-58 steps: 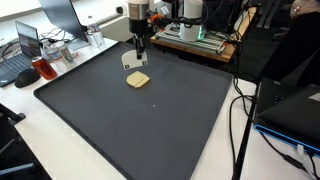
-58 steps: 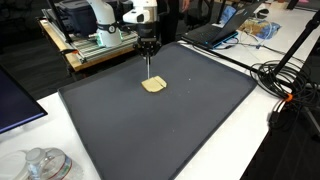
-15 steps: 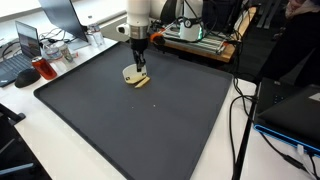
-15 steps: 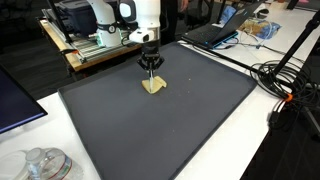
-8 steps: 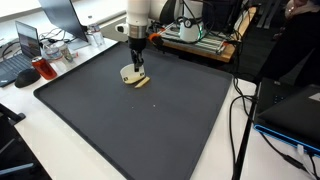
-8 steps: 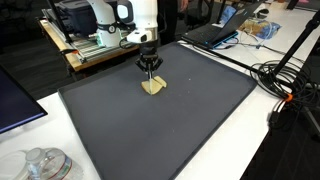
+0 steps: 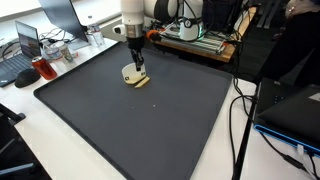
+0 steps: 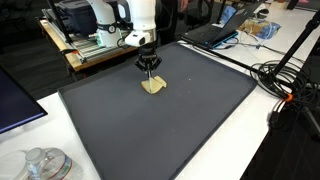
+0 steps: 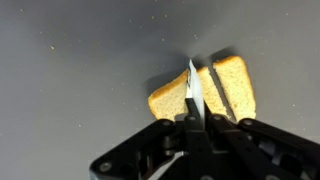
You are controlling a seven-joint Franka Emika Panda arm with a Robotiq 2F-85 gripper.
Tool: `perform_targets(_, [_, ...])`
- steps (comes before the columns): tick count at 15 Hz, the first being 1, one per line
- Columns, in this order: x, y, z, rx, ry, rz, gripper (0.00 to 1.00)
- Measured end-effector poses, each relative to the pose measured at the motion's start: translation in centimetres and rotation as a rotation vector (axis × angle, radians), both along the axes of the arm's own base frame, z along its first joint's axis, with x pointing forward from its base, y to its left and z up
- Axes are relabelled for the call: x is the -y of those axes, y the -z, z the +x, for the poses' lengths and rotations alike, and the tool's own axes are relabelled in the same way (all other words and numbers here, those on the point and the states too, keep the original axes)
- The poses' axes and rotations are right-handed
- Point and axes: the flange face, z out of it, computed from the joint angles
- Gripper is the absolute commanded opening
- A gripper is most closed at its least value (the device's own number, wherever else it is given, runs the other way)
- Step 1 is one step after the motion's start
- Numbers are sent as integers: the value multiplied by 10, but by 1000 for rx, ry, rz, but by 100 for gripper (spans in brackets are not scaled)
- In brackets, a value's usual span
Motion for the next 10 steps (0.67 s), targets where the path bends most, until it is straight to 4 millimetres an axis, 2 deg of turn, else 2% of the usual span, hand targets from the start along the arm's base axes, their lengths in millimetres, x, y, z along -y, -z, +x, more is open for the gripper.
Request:
perform_targets(6, [-3,0,-2,-133,-4,21,1])
perform_targets(10, [-5,0,-1,-146,-9,17,1])
